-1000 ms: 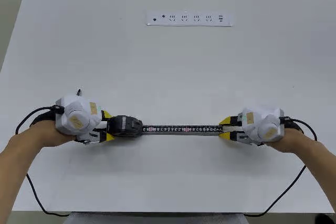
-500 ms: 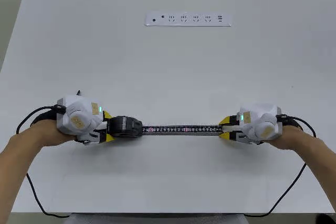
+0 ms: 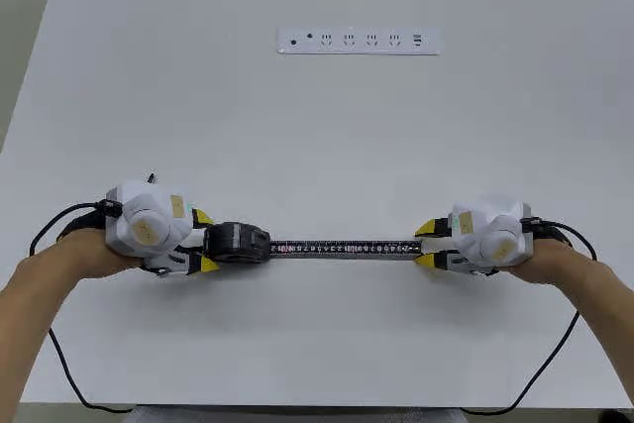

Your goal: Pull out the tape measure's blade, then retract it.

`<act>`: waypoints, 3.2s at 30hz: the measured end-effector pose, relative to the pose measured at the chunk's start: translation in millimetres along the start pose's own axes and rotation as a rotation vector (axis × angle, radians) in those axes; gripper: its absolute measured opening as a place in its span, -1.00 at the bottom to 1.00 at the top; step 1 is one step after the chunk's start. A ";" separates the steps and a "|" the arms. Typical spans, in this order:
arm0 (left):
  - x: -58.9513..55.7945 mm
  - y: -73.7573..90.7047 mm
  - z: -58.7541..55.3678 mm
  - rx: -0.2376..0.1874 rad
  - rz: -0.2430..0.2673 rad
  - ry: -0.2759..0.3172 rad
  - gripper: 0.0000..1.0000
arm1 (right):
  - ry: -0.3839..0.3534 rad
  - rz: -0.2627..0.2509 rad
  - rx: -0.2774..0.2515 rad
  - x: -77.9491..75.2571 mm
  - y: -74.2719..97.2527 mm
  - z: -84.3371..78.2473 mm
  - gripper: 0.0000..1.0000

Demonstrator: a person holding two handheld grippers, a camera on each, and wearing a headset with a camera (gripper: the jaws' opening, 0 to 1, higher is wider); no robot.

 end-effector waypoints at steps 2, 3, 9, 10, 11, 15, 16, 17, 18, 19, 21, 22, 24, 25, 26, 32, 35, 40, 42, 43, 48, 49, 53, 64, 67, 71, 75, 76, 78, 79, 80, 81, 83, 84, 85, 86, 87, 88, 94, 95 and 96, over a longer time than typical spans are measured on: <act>-0.8 1.2 -0.2 -0.010 0.001 0.010 -0.28 | -0.006 -0.003 -0.003 -0.7 1.0 -1.1 -0.59; -1.6 2.2 0.1 -0.017 0.002 0.016 -0.27 | -0.008 -0.004 -0.003 -0.7 2.4 -1.0 -0.58; -7.2 7.4 0.1 -0.042 0.005 0.042 -0.20 | -0.015 -0.016 -0.009 0.1 9.6 0.4 -0.51; -8.5 8.8 0.1 -0.049 0.006 0.048 -0.19 | -0.018 -0.021 -0.009 0.0 11.0 -0.2 -0.49; -9.4 10.0 0.1 -0.055 0.008 0.055 -0.18 | -0.021 -0.024 -0.010 -0.1 12.2 -0.4 -0.48; -12.6 14.1 0.2 -0.085 0.018 0.087 -0.14 | -0.030 -0.032 -0.016 1.5 17.1 -0.3 -0.43; -13.3 14.8 0.1 -0.092 0.021 0.095 -0.13 | -0.031 -0.036 -0.017 1.8 18.0 -0.3 -0.40; -14.6 15.4 0.1 -0.105 0.026 0.105 -0.12 | -0.029 -0.047 -0.020 1.3 19.1 -0.7 -0.38; -15.3 15.4 -0.1 -0.112 0.030 0.113 -0.11 | -0.032 -0.051 -0.021 1.2 20.0 -0.9 -0.37; -17.0 15.8 0.5 -0.125 0.034 0.124 -0.11 | -0.038 -0.055 -0.024 1.8 21.3 -1.0 -0.36; -20.2 16.3 0.8 -0.141 0.041 0.138 -0.09 | -0.043 -0.065 -0.028 2.6 22.8 -1.5 -0.32; -21.8 16.6 1.0 -0.148 0.043 0.144 -0.07 | -0.045 -0.068 -0.029 3.2 23.5 -1.8 -0.30; -24.7 17.4 0.9 -0.161 0.052 0.156 -0.05 | -0.056 -0.072 -0.035 5.3 25.3 -2.1 -0.29; -25.7 18.0 0.6 -0.166 0.056 0.161 -0.04 | -0.059 -0.074 -0.036 6.5 26.2 -1.9 -0.28; -27.4 18.8 0.4 -0.175 0.060 0.170 -0.04 | -0.067 -0.081 -0.036 7.2 27.3 -2.7 -0.27; -31.7 24.4 -2.1 -0.218 0.102 0.213 0.00 | -0.107 -0.113 -0.054 10.4 34.0 -4.2 -0.22; -32.8 28.6 -3.2 -0.247 0.127 0.250 0.02 | -0.126 -0.130 -0.064 12.6 37.0 -4.8 -0.20; -38.3 33.7 -4.3 -0.296 0.169 0.296 0.07 | -0.160 -0.160 -0.089 18.3 41.7 -1.3 -0.13; -41.2 34.2 -5.8 -0.308 0.180 0.308 0.10 | -0.174 -0.169 -0.097 20.1 41.9 -2.3 -0.11; -42.2 34.5 -6.6 -0.311 0.188 0.314 0.11 | -0.179 -0.176 -0.101 20.4 42.2 -2.4 -0.10; -47.8 37.8 -9.2 -0.350 0.234 0.356 0.18 | -0.239 -0.217 -0.136 24.4 48.5 1.7 -0.02; -48.9 38.6 -9.0 -0.359 0.242 0.366 0.19 | -0.245 -0.221 -0.139 25.6 49.2 1.9 -0.01; -57.8 40.1 -8.9 -0.378 0.264 0.382 0.24 | -0.278 -0.247 -0.158 31.1 53.4 4.3 0.04; -75.2 39.4 -6.9 -0.453 0.351 0.459 0.40 | -0.340 -0.329 -0.194 47.4 60.9 6.4 0.22; -80.5 38.1 -3.9 -0.474 0.363 0.489 0.47 | -0.348 -0.367 -0.198 49.6 64.8 6.4 0.28; -92.0 33.7 0.7 -0.484 0.362 0.498 0.53 | -0.371 -0.389 -0.210 55.6 68.1 6.8 0.35; -97.7 33.5 2.9 -0.484 0.374 0.503 0.61 | -0.379 -0.398 -0.211 61.2 68.7 6.8 0.43; -98.5 34.3 4.0 -0.488 0.379 0.506 0.63 | -0.384 -0.404 -0.213 62.0 69.3 6.9 0.45; -99.5 36.2 4.4 -0.496 0.396 0.514 0.68 | -0.398 -0.411 -0.220 64.2 69.6 7.6 0.49; -99.6 37.7 5.1 -0.505 0.410 0.520 0.70 | -0.403 -0.413 -0.220 65.9 70.4 9.1 0.50; -98.2 39.5 5.4 -0.512 0.432 0.529 0.75 | -0.407 -0.415 -0.223 67.3 70.4 9.8 0.51; -99.1 40.4 6.4 -0.517 0.438 0.535 0.78 | -0.415 -0.419 -0.229 68.9 70.0 10.0 0.52; -100.7 42.4 8.6 -0.531 0.448 0.553 0.81 | -0.433 -0.424 -0.236 71.7 69.3 11.3 0.55; -101.4 42.8 9.3 -0.535 0.451 0.557 0.81 | -0.437 -0.427 -0.238 72.9 69.4 12.2 0.56; -102.2 43.2 10.1 -0.538 0.458 0.559 0.82 | -0.439 -0.430 -0.241 73.8 69.9 14.0 0.57; -103.1 43.5 11.2 -0.540 0.463 0.563 0.83 | -0.443 -0.431 -0.245 75.0 70.0 15.6 0.58; -104.8 43.3 12.6 -0.540 0.463 0.569 0.84 | -0.451 -0.435 -0.250 76.3 69.5 17.1 0.60; -106.7 43.3 14.2 -0.539 0.468 0.567 0.85 | -0.456 -0.438 -0.255 77.6 69.1 19.1 0.63; -109.3 47.3 19.1 -0.559 0.498 0.578 0.92 | -0.478 -0.450 -0.277 81.6 68.8 27.7 0.73; -109.9 47.8 20.1 -0.561 0.499 0.578 0.92 | -0.481 -0.452 -0.278 82.3 68.9 29.1 0.75; -110.6 48.3 20.8 -0.564 0.500 0.578 0.92 | -0.483 -0.452 -0.280 82.8 68.9 30.1 0.77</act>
Point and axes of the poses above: the centre of the closed fingertips' face, and the gripper's own axes: y roughly backward along the fingers, x roughly to its left, z roughly out of its top, the point moved 2 cm from there along y, roughly backward along the fingers, and after that the axes turned 5 degrees about y, right-handed, at the moved point
